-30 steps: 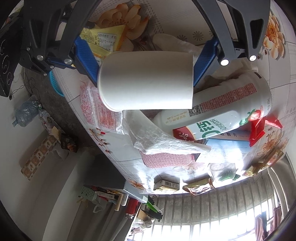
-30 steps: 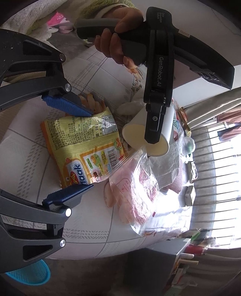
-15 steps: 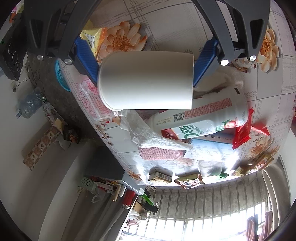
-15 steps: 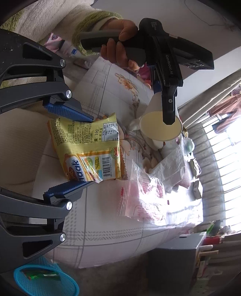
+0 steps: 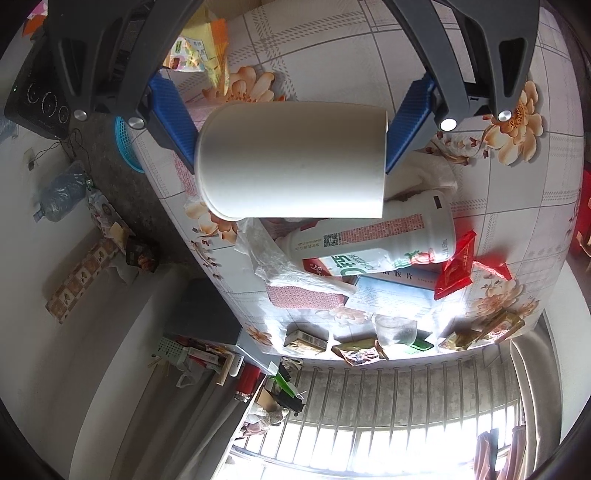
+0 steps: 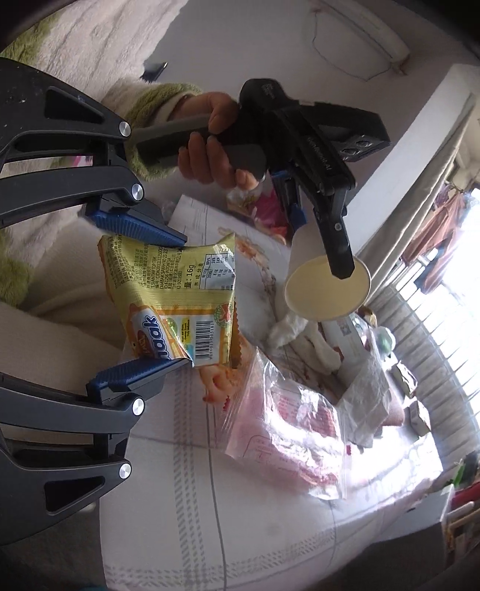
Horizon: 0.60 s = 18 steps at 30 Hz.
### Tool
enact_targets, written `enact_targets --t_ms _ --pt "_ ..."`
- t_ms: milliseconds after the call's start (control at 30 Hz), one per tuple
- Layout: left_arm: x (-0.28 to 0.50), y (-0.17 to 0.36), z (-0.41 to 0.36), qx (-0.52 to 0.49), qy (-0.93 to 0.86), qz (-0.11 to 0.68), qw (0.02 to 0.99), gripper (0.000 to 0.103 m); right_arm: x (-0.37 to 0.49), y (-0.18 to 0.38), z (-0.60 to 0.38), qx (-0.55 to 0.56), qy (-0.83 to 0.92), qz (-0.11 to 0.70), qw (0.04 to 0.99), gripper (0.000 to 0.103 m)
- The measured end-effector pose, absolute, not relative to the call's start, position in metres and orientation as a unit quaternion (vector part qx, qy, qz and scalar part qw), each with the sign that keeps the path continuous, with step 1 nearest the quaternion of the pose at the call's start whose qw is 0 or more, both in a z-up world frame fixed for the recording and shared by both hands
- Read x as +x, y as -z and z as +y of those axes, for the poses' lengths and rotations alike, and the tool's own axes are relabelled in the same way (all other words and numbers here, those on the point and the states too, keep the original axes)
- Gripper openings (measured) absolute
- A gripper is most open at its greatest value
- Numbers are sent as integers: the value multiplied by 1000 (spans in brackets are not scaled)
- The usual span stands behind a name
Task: Collect trash
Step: 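Carry the yellow snack bag with the right gripper above the blue wastebasket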
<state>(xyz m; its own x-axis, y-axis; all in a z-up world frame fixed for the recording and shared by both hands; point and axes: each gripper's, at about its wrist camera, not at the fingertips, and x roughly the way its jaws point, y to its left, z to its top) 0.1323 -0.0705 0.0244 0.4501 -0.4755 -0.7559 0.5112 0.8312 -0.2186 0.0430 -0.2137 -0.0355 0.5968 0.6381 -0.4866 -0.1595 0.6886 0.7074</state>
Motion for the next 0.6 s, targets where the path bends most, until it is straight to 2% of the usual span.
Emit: enact_targets --t_ms 167,600 --pt "132 -27 -61 13 284 435 855 92 50 40 -218 411 -306 348 785 54" --pt "125 -39 -73 19 306 424 852 92 17 12 -248 449 -300 270 797 54"
